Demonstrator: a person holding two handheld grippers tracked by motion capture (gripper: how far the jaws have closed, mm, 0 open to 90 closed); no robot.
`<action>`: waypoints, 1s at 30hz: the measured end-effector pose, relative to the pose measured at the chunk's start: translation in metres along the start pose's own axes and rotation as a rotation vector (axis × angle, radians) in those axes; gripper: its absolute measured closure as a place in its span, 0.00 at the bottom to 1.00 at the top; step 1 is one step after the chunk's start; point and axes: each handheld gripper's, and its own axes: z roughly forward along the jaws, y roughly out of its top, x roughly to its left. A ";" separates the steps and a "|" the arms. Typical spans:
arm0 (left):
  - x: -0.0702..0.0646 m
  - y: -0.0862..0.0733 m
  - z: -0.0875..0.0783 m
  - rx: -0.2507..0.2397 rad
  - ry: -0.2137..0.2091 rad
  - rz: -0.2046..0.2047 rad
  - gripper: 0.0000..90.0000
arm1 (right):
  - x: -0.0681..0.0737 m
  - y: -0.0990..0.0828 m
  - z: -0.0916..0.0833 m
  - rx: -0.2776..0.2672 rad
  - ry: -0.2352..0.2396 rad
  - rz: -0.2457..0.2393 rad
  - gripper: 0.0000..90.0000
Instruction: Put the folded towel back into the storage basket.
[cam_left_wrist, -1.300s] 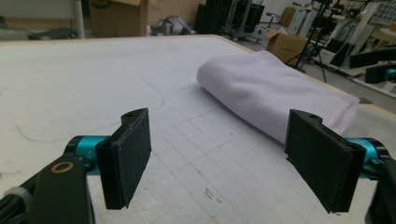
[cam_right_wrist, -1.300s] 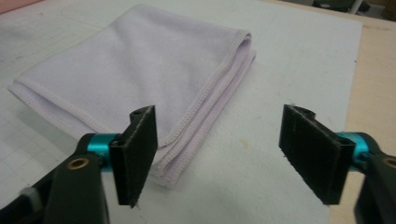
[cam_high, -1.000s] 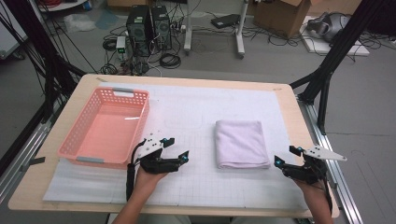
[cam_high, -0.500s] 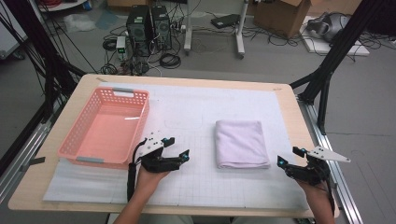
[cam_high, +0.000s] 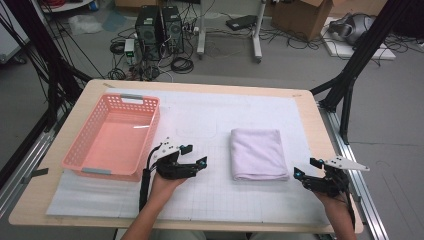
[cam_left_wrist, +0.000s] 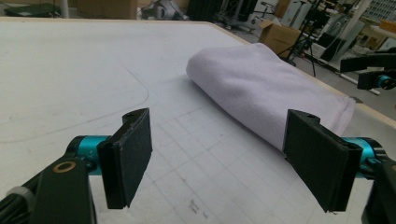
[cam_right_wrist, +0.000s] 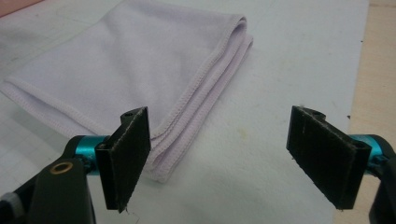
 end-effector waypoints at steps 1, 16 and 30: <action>-0.001 0.002 0.003 0.004 -0.005 -0.003 0.27 | 0.001 0.000 0.000 0.005 0.003 -0.001 0.23; -0.017 0.031 0.078 0.144 -0.021 0.019 0.26 | -0.003 -0.002 0.000 0.005 0.010 0.010 0.23; -0.027 0.019 0.127 0.278 -0.006 -0.058 0.26 | -0.003 -0.003 0.002 0.016 0.021 0.015 0.23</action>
